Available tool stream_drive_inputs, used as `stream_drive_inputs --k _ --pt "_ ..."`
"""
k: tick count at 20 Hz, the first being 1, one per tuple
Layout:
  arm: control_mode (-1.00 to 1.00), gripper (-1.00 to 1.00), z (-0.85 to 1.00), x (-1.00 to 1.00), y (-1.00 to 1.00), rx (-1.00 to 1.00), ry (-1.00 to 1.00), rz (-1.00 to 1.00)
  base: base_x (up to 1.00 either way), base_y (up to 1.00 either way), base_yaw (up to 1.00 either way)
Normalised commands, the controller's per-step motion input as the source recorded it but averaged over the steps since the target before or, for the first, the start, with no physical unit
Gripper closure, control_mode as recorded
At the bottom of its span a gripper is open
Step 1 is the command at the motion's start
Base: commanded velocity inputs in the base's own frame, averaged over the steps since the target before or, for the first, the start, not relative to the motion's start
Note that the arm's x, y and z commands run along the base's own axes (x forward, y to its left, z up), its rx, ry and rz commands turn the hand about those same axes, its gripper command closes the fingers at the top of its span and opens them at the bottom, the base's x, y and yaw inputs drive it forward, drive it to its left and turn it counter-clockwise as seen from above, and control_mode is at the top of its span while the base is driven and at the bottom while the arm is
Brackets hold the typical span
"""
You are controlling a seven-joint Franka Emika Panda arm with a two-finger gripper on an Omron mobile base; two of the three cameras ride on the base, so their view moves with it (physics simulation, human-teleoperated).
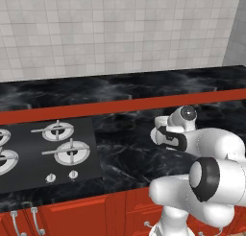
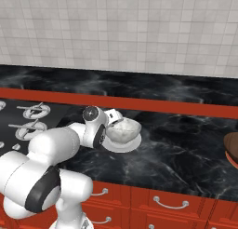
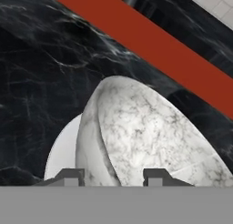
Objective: Move the bowls from the cabinet to the plates on the dining table.
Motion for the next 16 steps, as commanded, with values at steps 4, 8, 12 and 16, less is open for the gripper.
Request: stream_drive_inputs --k 4,8,12,16 --pt "-1.0 -1.0 0.0 0.0 0.02 0.0 0.0 0.0 0.0 0.0 0.0" --pt "-1.0 -1.0 0.05 -0.03 0.15 0.0 -0.05 0.04 0.0 0.0 0.0" --pt "-1.0 -1.0 0.26 -0.17 0.11 -0.02 -0.12 0.05 0.0 0.0 0.0" --pt "-1.0 -1.0 0.43 -0.42 0.05 -0.03 -0.14 0.04 0.0 0.0 0.0"
